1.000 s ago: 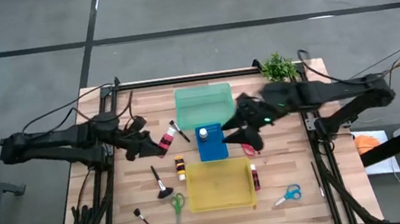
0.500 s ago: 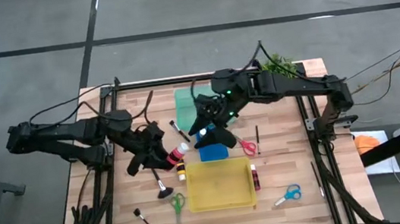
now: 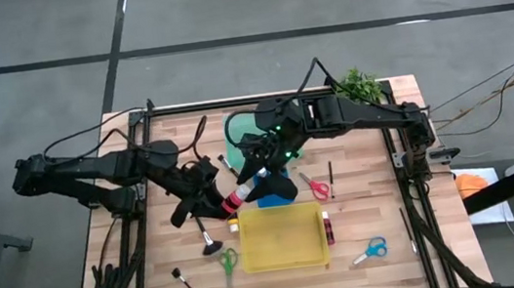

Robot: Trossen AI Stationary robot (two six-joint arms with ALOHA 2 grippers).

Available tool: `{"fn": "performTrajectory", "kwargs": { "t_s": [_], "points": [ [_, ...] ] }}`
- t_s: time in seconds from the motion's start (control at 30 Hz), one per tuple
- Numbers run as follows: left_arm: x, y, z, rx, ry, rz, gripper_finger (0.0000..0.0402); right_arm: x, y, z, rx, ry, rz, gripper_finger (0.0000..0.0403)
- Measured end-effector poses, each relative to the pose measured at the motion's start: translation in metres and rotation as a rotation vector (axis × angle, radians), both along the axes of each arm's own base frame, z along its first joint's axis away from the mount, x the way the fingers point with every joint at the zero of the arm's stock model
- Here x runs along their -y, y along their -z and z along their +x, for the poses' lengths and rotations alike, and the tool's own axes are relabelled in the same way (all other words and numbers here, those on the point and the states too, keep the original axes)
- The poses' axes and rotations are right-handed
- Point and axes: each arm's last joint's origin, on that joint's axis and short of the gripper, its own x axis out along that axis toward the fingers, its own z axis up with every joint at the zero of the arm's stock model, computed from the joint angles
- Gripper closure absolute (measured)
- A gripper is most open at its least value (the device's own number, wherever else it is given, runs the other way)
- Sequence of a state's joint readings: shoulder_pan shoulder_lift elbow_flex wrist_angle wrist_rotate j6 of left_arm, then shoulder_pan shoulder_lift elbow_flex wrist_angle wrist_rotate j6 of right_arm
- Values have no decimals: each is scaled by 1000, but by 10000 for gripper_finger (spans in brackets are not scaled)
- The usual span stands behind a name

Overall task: Pick & Place Paint Supplies
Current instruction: Put the orange paint bottle into the blue bin

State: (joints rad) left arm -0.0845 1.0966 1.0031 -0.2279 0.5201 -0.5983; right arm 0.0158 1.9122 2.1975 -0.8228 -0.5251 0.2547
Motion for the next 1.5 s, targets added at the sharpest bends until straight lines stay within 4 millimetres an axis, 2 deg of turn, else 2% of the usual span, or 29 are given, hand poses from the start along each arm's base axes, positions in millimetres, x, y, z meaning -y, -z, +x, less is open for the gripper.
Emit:
{"fn": "performTrajectory", "kwargs": {
  "t_s": [0.3, 0.67, 1.13, 1.33, 1.5],
  "points": [
    [0, -2, 2, 22, -4, -4, 256, 0, 3, 1, -11, 4, 6, 136],
    [0, -2, 2, 19, -14, -8, 256, 0, 4, 4, -3, 4, 5, 222],
    [0, 0, 3, 3, -21, -18, 256, 0, 6, 8, 12, 13, 7, 289],
    [0, 0, 3, -1, -12, -25, 253, 0, 5, 8, 13, 14, 3, 289],
    [1, 2, -2, -54, 37, -47, 213, 1, 7, 7, -3, 14, -3, 289]
  ]
}}
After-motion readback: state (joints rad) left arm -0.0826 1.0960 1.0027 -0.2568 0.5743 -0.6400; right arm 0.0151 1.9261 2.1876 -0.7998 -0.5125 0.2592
